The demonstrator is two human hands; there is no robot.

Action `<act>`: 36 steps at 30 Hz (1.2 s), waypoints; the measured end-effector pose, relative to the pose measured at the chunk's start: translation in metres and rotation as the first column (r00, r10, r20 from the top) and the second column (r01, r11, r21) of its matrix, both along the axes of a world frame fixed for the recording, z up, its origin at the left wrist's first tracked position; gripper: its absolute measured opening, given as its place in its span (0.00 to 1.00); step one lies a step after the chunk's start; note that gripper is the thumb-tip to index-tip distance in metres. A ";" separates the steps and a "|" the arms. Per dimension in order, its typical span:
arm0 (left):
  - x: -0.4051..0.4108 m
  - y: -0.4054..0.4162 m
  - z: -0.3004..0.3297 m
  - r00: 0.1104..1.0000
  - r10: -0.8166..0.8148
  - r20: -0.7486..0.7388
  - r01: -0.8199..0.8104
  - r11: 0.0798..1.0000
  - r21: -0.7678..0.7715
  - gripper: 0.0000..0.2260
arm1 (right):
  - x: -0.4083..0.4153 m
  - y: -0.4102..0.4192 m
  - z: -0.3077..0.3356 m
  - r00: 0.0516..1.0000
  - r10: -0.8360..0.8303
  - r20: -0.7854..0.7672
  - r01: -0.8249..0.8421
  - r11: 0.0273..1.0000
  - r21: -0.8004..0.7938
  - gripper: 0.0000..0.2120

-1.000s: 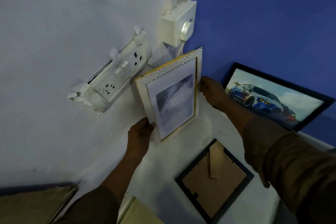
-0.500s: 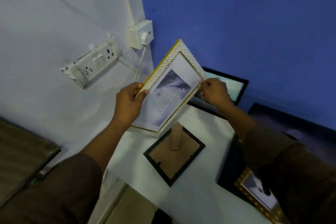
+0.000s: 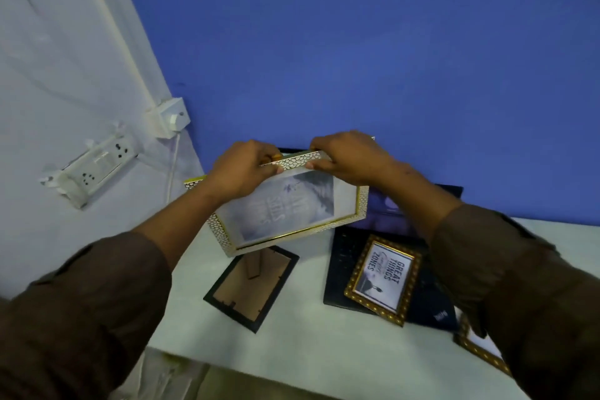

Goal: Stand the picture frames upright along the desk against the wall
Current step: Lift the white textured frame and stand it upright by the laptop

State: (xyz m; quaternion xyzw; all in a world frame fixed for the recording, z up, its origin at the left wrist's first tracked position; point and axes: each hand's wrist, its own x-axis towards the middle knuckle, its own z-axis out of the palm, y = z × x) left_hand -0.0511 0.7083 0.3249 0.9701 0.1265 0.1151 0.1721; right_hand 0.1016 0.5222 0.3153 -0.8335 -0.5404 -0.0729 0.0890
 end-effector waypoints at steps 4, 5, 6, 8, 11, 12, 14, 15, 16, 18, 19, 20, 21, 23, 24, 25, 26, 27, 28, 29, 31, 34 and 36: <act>0.001 -0.029 0.007 0.998 -0.062 0.032 0.061 0.998 0.032 0.09 | -0.015 -0.039 0.004 0.994 -0.109 -0.030 0.112 0.984 0.137 0.18; 0.000 -0.036 0.007 0.994 -0.055 0.091 0.051 0.998 0.042 0.09 | -0.018 -0.048 0.004 0.989 -0.142 -0.049 0.149 0.973 0.174 0.18; -0.001 -0.042 0.006 0.981 -0.054 0.187 0.047 0.998 0.041 0.09 | -0.022 -0.057 0.004 0.980 -0.183 -0.073 0.194 0.958 0.210 0.18; -0.005 -0.055 0.002 0.904 -0.078 0.421 0.081 0.997 0.011 0.10 | -0.027 -0.078 0.000 0.954 -0.276 -0.116 0.298 0.911 0.284 0.19; -0.016 -0.077 -0.010 0.814 -0.112 0.571 0.156 0.987 -0.029 0.12 | -0.029 -0.116 -0.008 0.886 -0.401 -0.233 0.462 0.808 0.366 0.21; -0.020 -0.085 -0.016 0.807 -0.114 0.579 0.172 0.984 -0.047 0.11 | -0.029 -0.128 -0.010 0.855 -0.433 -0.286 0.516 0.766 0.384 0.22; -0.022 -0.099 -0.033 0.823 -0.081 0.562 0.194 0.970 -0.144 0.09 | -0.028 -0.153 -0.013 0.791 -0.493 -0.361 0.610 0.679 0.409 0.23; -0.021 -0.105 -0.042 0.855 -0.049 0.516 0.187 0.958 -0.218 0.07 | -0.028 -0.165 -0.015 0.760 -0.515 -0.397 0.649 0.638 0.415 0.24; -0.017 -0.110 -0.052 0.908 -0.013 0.418 0.159 0.935 -0.317 0.06 | -0.028 -0.177 -0.016 0.725 -0.527 -0.444 0.688 0.595 0.417 0.25; -0.007 -0.122 -0.071 0.995 -0.013 0.100 0.066 0.837 -0.544 0.06 | -0.027 -0.201 -0.020 0.652 -0.525 -0.547 0.755 0.511 0.410 0.26; -0.003 -0.130 -0.079 0.997 -0.056 -0.053 0.009 0.767 -0.642 0.06 | -0.025 -0.212 -0.021 0.621 -0.520 -0.586 0.780 0.479 0.402 0.27; 0.000 -0.136 -0.087 0.983 -0.094 -0.157 -0.045 0.707 -0.706 0.07 | -0.023 -0.221 -0.023 0.595 -0.516 -0.616 0.800 0.457 0.390 0.27; 0.007 -0.145 -0.093 0.973 -0.109 -0.202 -0.082 0.657 -0.750 0.07 | -0.020 -0.234 -0.023 0.576 -0.513 -0.637 0.813 0.440 0.381 0.27; 0.021 -0.169 -0.097 0.975 -0.086 -0.204 -0.119 0.573 -0.811 0.08 | -0.013 -0.262 -0.023 0.545 -0.485 -0.684 0.833 0.409 0.373 0.28; 0.029 -0.180 -0.096 0.979 -0.071 -0.192 -0.126 0.534 -0.836 0.10 | -0.010 -0.273 -0.023 0.529 -0.459 -0.714 0.841 0.398 0.367 0.28; 0.037 -0.191 -0.095 0.984 -0.066 -0.168 -0.112 0.502 -0.858 0.11 | -0.006 -0.284 -0.025 0.509 -0.430 -0.746 0.850 0.385 0.359 0.27; 0.048 -0.209 -0.094 0.989 -0.056 -0.135 -0.093 0.474 -0.876 0.11 | 0.001 -0.301 -0.024 0.492 -0.405 -0.771 0.857 0.382 0.347 0.26; 0.057 -0.222 -0.093 0.994 -0.043 -0.097 -0.067 0.444 -0.893 0.10 | 0.007 -0.313 -0.025 0.482 -0.381 -0.789 0.860 0.380 0.341 0.26; 0.068 -0.239 -0.093 0.998 -0.039 -0.053 -0.032 0.418 -0.908 0.09 | 0.015 -0.330 -0.025 0.478 -0.357 -0.802 0.860 0.374 0.346 0.27; 0.077 -0.252 -0.092 0.999 -0.034 -0.013 0.001 0.381 -0.924 0.09 | 0.023 -0.344 -0.027 0.484 -0.341 -0.806 0.858 0.368 0.359 0.28; 0.093 -0.280 -0.094 0.999 -0.046 0.008 0.023 0.329 -0.944 0.11 | 0.037 -0.379 -0.034 0.484 -0.329 -0.811 0.855 0.373 0.359 0.30; 0.112 -0.312 -0.096 0.998 -0.054 0.017 0.034 0.335 -0.942 0.11 | 0.056 -0.419 -0.042 0.514 -0.367 -0.775 0.829 0.445 0.339 0.27; 0.126 -0.325 -0.090 0.999 -0.028 0.034 0.042 0.362 -0.931 0.11 | 0.067 -0.435 -0.044 0.560 -0.405 -0.723 0.794 0.512 0.328 0.22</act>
